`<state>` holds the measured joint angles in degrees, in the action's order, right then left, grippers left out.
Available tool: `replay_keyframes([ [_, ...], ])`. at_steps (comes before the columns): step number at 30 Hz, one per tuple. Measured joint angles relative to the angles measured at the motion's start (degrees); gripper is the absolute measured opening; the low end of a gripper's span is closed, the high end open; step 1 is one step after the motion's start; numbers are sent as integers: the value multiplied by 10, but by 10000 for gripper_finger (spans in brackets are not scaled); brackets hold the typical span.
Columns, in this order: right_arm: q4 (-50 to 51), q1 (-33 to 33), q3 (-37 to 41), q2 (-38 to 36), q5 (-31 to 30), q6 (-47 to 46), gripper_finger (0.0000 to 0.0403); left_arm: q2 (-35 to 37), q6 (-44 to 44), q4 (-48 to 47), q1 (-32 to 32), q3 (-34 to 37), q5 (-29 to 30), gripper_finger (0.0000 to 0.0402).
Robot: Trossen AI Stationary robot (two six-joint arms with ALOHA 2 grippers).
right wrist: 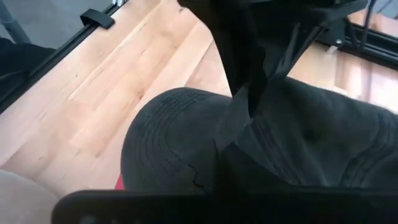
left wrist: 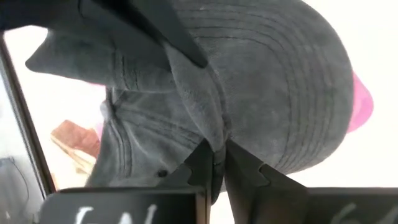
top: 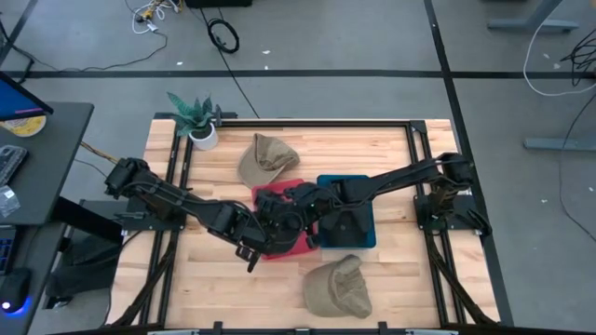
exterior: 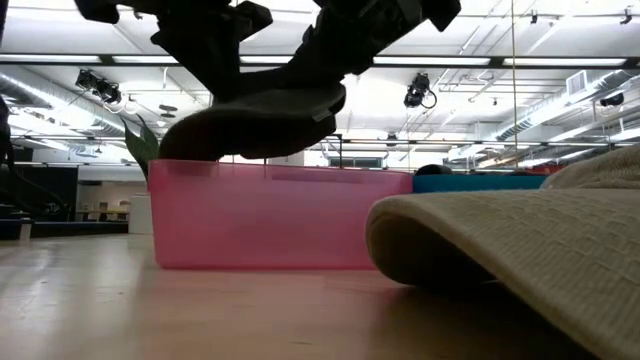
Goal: Pick & Place hat
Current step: Put the black cap into the blue bin
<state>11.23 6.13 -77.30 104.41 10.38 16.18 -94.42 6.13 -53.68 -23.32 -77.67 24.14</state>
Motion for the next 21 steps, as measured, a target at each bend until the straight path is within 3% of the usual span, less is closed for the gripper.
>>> replay_keyframes([
  [7, 33, 5, 0, -39, -20, -3, 5, 2, -27, 20, 2, -1, 29, 75],
  [15, 107, 5, 1, -78, -41, -7, 4, 1, -24, 54, 0, -2, 41, 152],
  [21, 121, 5, 11, -102, -44, 5, 3, 8, -39, 12, -8, -36, 42, 188],
])
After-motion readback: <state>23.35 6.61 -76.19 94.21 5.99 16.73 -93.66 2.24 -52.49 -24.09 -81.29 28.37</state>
